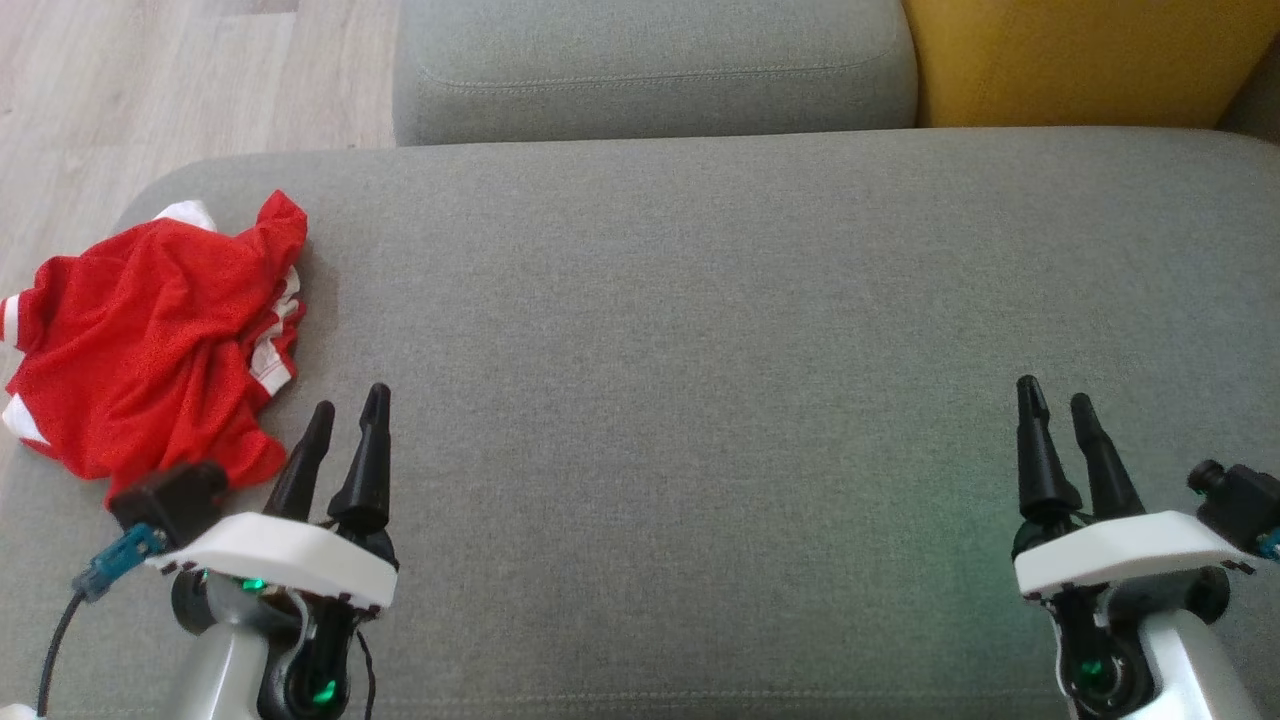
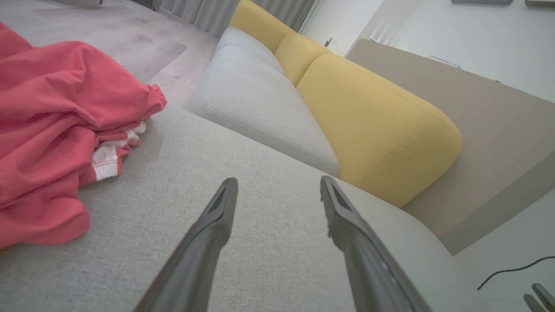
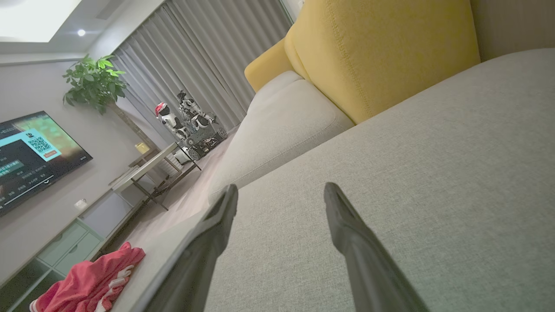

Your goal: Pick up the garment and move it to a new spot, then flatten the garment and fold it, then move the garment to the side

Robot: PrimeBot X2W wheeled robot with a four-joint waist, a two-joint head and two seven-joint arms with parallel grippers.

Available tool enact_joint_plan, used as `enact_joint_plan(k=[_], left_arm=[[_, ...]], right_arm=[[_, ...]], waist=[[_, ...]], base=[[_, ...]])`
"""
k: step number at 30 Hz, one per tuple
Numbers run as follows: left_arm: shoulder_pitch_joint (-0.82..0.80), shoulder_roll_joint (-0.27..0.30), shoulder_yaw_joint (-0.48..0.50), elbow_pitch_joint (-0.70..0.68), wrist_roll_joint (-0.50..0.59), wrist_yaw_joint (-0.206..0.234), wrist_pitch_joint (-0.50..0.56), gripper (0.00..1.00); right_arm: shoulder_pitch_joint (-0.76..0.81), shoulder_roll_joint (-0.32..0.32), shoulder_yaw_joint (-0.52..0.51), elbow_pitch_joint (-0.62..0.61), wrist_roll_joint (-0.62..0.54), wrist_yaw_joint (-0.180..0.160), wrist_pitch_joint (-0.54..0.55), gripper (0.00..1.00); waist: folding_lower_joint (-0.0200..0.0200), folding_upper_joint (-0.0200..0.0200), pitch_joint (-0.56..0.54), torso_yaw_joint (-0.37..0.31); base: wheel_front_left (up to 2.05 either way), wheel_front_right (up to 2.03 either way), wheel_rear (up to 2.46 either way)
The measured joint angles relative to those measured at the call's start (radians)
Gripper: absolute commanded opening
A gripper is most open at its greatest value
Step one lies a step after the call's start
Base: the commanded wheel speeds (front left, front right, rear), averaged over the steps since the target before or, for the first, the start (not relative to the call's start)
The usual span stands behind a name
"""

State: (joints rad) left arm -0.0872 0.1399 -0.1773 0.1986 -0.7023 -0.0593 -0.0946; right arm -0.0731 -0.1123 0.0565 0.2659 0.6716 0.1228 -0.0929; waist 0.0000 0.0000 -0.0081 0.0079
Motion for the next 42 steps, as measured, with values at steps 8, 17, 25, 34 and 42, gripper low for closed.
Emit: enact_joint_plan(k=[8, 17, 25, 34, 42], left_arm=[[0.000, 0.004, -0.002, 0.020, 0.079, 0.022, -0.023, 1.00], [0.001, 0.012, -0.005, 0.039, 0.176, 0.034, -0.044, 1.00], [0.001, 0.014, -0.011, 0.054, 0.268, 0.042, -0.072, 1.00], [0.001, 0.013, -0.012, 0.073, 0.353, 0.032, -0.094, 1.00], [-0.001, 0.005, -0.006, 0.094, 0.432, 0.014, -0.120, 1.00]], right_arm=[[-0.006, -0.001, 0.025, 0.016, -0.108, 0.000, -0.025, 1.00], [-0.019, -0.001, 0.028, 0.031, -0.222, 0.000, -0.049, 1.00], [-0.019, 0.000, 0.033, 0.043, -0.325, 0.000, -0.069, 1.00], [-0.020, 0.001, 0.039, 0.054, -0.417, 0.000, -0.096, 1.00], [-0.023, 0.006, 0.033, 0.071, -0.464, 0.000, -0.107, 1.00]], waist=[[0.0000, 0.0000, -0.004, 0.001], [0.0000, 0.0000, -0.005, 0.004], [0.0000, 0.0000, -0.008, 0.005], [0.0000, 0.0000, -0.013, 0.008], [0.0000, 0.0000, -0.013, 0.013]], base=[[0.00, 0.00, 0.00], [0.00, 0.00, 0.00], [0.00, 0.00, 0.00], [0.00, 0.00, 0.00], [0.00, 0.00, 0.00]])
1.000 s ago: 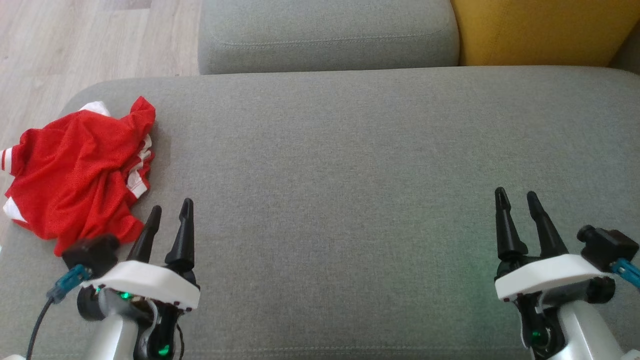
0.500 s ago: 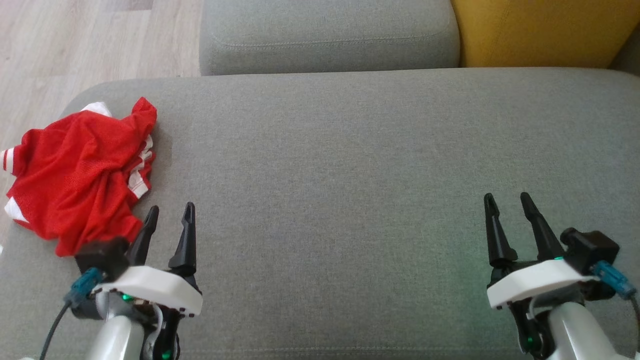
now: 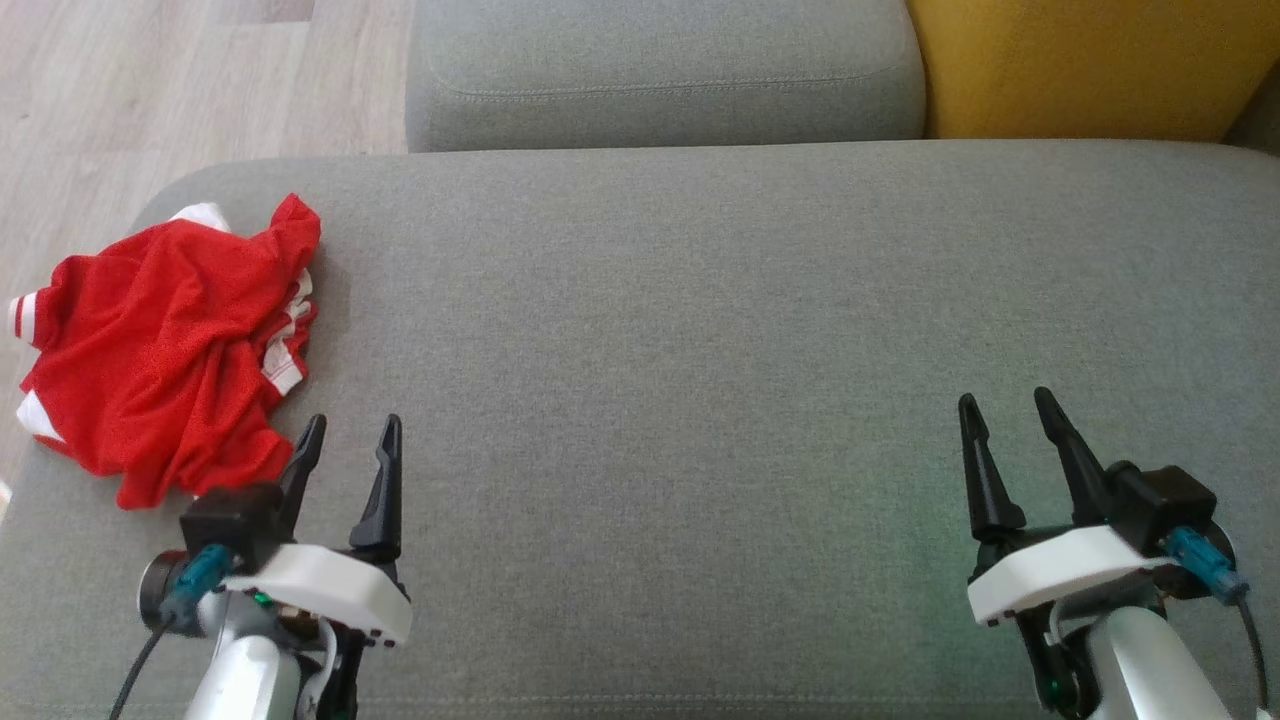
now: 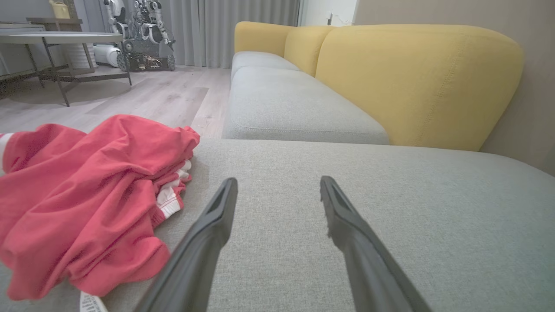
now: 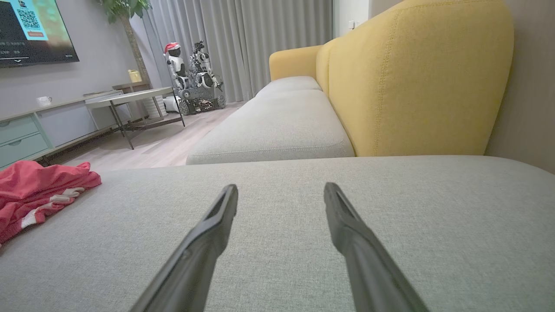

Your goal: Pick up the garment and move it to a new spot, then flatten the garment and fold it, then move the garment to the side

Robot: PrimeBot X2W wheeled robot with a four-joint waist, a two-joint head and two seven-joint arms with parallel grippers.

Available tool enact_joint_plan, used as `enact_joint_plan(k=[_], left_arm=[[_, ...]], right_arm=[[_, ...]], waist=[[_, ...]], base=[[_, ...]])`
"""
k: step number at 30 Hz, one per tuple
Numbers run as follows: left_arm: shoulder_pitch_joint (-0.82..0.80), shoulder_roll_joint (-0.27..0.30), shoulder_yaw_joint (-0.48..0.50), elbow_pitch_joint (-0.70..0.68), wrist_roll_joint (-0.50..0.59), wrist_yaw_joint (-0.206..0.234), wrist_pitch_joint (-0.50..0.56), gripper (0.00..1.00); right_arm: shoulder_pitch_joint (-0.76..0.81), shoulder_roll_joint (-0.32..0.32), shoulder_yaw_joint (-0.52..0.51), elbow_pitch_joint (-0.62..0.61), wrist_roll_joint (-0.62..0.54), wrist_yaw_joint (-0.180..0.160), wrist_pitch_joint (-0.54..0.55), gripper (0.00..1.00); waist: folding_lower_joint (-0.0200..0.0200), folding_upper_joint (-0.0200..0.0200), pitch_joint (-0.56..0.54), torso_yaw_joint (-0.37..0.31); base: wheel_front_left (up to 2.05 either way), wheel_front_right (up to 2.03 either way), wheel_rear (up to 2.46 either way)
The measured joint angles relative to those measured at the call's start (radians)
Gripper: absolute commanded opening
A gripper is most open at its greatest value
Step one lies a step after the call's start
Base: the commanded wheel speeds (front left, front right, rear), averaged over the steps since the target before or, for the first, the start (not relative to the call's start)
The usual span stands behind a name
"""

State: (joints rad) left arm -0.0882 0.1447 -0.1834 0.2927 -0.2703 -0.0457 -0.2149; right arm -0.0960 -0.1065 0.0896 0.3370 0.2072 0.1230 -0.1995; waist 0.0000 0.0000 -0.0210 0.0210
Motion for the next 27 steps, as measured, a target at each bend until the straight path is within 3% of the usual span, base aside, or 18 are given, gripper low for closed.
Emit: enact_joint_plan(k=[13, 27], left_arm=[[-0.009, -0.023, 0.026, 0.036, 0.128, -0.025, -0.034, 1.00], [-0.021, -0.045, 0.070, 0.074, 0.127, -0.049, -0.035, 1.00]], right_arm=[[-0.005, 0.013, -0.021, 0.012, -0.051, 0.000, -0.003, 1.00], [-0.017, 0.015, -0.036, 0.008, 0.003, 0.000, 0.016, 1.00]], waist=[[0.0000, 0.0000, -0.004, 0.005], [0.0000, 0.0000, -0.005, 0.008]], base=[[0.00, 0.00, 0.00], [0.00, 0.00, 0.00]])
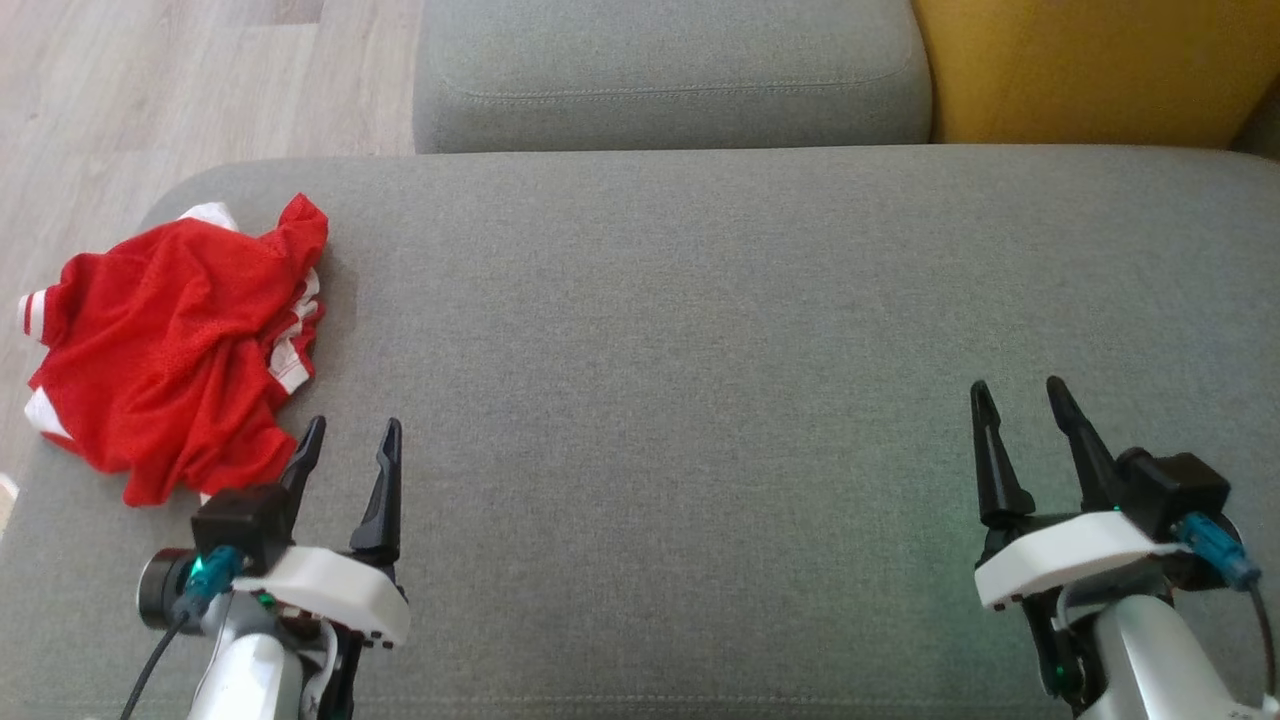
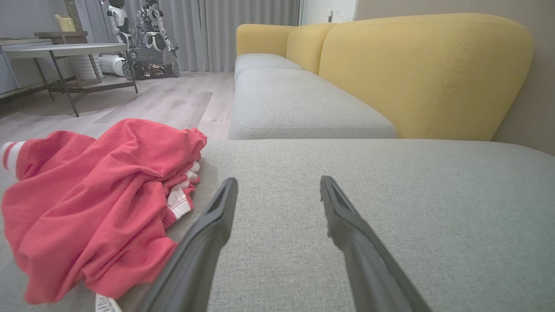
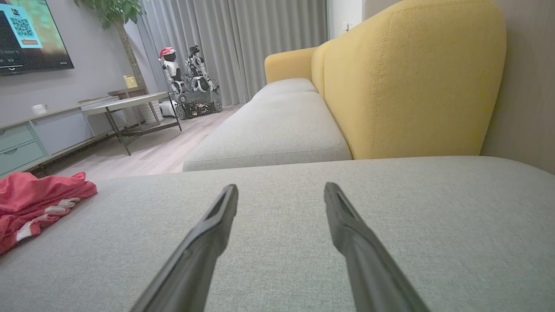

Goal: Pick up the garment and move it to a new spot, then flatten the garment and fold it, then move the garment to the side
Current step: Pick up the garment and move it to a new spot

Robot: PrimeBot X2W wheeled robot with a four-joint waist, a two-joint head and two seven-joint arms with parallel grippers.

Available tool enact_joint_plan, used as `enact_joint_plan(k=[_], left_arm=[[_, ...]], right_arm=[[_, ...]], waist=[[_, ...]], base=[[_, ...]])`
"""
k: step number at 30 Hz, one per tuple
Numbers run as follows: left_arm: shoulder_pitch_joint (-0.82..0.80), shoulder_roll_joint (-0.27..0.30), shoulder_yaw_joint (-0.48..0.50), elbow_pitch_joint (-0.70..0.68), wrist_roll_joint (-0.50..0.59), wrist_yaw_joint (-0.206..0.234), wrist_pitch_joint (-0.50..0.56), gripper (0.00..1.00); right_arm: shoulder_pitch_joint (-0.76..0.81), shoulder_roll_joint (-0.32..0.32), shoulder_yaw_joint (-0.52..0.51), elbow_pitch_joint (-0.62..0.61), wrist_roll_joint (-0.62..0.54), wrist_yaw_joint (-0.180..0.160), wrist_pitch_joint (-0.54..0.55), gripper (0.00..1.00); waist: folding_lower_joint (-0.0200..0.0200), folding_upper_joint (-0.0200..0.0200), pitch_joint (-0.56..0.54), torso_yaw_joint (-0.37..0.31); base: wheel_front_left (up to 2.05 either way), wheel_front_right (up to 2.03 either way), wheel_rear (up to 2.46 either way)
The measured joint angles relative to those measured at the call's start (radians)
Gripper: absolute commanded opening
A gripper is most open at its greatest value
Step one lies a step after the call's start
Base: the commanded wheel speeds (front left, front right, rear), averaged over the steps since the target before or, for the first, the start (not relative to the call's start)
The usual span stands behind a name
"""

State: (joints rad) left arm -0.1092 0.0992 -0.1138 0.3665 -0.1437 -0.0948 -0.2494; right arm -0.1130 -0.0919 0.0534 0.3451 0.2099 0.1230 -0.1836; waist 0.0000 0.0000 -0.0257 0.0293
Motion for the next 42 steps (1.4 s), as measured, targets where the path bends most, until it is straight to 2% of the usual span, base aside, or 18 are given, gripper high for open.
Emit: enact_joint_plan(k=[10, 25, 32, 42], left_arm=[[-0.001, -0.007, 0.021, 0.022, 0.000, -0.011, 0.000, 1.00], [-0.021, -0.018, 0.040, 0.028, 0.004, -0.012, 0.000, 1.00], [-0.033, -0.017, 0.068, 0.029, 0.019, -0.011, 0.000, 1.00], [-0.045, 0.010, 0.136, 0.021, 0.018, -0.001, 0.000, 1.00]], right_arm=[[0.002, 0.003, -0.015, -0.063, -0.018, 0.000, 0.041, 1.00], [0.011, 0.013, -0.033, -0.097, -0.053, 0.000, 0.062, 1.00], [0.031, 0.013, 0.000, -0.141, -0.079, 0.000, 0.079, 1.00], [0.035, 0.020, 0.069, -0.208, -0.087, 0.000, 0.108, 1.00]], waist=[[0.0000, 0.0000, 0.002, 0.006], [0.0000, 0.0000, 0.002, 0.031], [0.0000, 0.0000, 0.005, 0.103], [0.0000, 0.0000, 0.019, 0.263]], base=[[0.00, 0.00, 0.00], [0.00, 0.00, 0.00], [0.00, 0.00, 0.00], [0.00, 0.00, 0.00]])
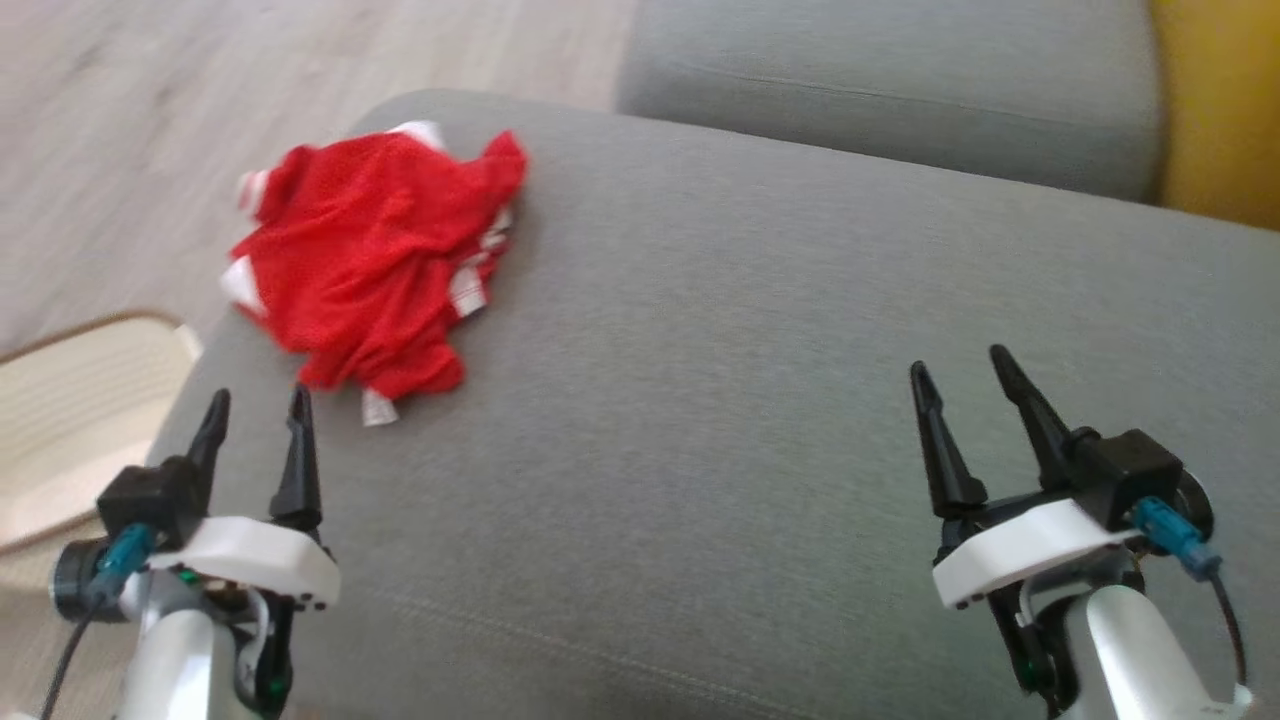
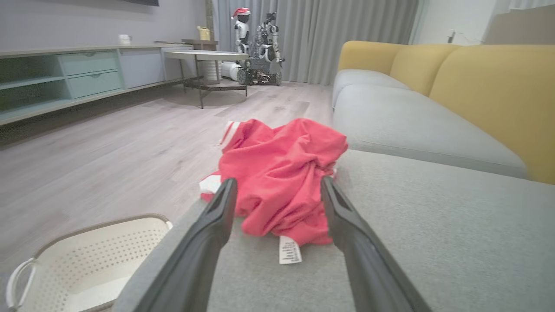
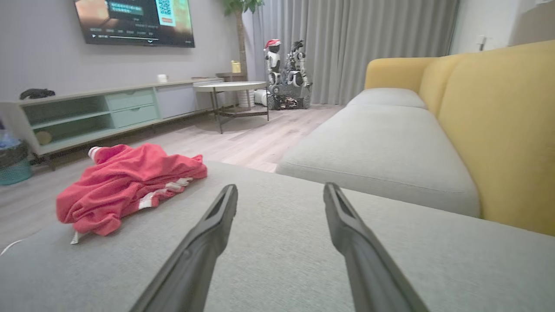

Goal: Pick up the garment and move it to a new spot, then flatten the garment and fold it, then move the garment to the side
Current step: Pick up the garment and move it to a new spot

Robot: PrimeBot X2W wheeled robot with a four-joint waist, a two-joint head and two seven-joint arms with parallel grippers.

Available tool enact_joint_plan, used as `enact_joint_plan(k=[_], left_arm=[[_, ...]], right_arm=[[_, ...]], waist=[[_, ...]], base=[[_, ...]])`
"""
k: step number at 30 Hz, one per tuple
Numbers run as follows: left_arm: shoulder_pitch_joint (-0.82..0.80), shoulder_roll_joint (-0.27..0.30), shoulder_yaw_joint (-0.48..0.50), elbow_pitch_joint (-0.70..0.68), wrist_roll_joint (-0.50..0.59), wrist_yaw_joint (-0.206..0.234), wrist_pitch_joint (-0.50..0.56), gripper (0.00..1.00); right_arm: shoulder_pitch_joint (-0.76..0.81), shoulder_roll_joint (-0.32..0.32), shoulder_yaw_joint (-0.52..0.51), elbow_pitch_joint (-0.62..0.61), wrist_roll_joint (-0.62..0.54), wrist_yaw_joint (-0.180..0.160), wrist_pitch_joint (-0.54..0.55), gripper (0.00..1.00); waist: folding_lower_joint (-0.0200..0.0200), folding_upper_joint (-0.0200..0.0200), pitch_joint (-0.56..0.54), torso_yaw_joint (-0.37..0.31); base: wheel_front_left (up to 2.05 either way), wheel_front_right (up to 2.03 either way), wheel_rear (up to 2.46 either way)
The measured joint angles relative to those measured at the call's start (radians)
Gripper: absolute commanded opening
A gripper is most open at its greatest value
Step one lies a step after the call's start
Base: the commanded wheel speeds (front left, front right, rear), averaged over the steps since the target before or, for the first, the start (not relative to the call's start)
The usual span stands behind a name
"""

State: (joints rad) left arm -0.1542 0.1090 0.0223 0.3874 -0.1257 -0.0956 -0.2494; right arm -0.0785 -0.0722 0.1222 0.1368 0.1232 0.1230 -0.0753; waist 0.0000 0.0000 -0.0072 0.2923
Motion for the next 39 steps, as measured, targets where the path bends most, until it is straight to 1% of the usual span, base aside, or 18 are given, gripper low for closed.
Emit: enact_joint_plan(k=[5, 8, 14, 23, 29, 33, 39], left_arm=[[0.000, 0.011, 0.028, -0.002, 0.000, 0.001, 0.000, 1.00], [0.000, 0.011, 0.032, -0.009, 0.000, 0.004, 0.000, 1.00], [0.000, 0.005, 0.041, -0.011, 0.000, 0.003, 0.000, 1.00], [0.000, -0.005, 0.050, -0.016, 0.000, -0.001, 0.000, 1.00], [-0.021, -0.016, 0.053, -0.017, 0.000, -0.006, 0.000, 1.00], [-0.109, -0.020, 0.037, -0.001, 0.001, -0.012, 0.000, 1.00], [-0.289, -0.031, 0.026, 0.105, 0.001, -0.020, 0.000, 1.00]], right_arm=[[0.008, 0.003, 0.006, -0.019, 0.000, 0.000, 0.007, 1.00], [0.008, 0.004, 0.007, -0.028, 0.000, 0.000, 0.011, 1.00], [0.008, 0.008, 0.007, -0.028, 0.000, 0.000, 0.014, 1.00], [0.008, 0.009, 0.008, -0.041, 0.000, 0.000, 0.024, 1.00], [0.006, 0.005, 0.012, -0.067, 0.000, 0.000, 0.046, 1.00], [-0.007, -0.012, 0.011, -0.105, 0.000, 0.000, 0.074, 1.00], [-0.079, -0.056, 0.011, -0.165, -0.002, 0.000, 0.114, 1.00]], waist=[[0.0000, 0.0000, 0.006, 0.074], [0.0000, 0.0000, 0.011, 0.108], [0.0000, 0.0000, 0.018, 0.138], [0.0000, 0.0000, 0.025, 0.141], [0.0000, 0.0000, 0.066, 0.126], [0.0000, 0.0000, 0.120, 0.111], [0.0000, 0.0000, 0.226, 0.077]], base=[[0.00, 0.00, 0.00], [0.00, 0.00, 0.00], [0.00, 0.00, 0.00], [0.00, 0.00, 0.00], [0.00, 0.00, 0.00], [0.00, 0.00, 0.00], [0.00, 0.00, 0.00]])
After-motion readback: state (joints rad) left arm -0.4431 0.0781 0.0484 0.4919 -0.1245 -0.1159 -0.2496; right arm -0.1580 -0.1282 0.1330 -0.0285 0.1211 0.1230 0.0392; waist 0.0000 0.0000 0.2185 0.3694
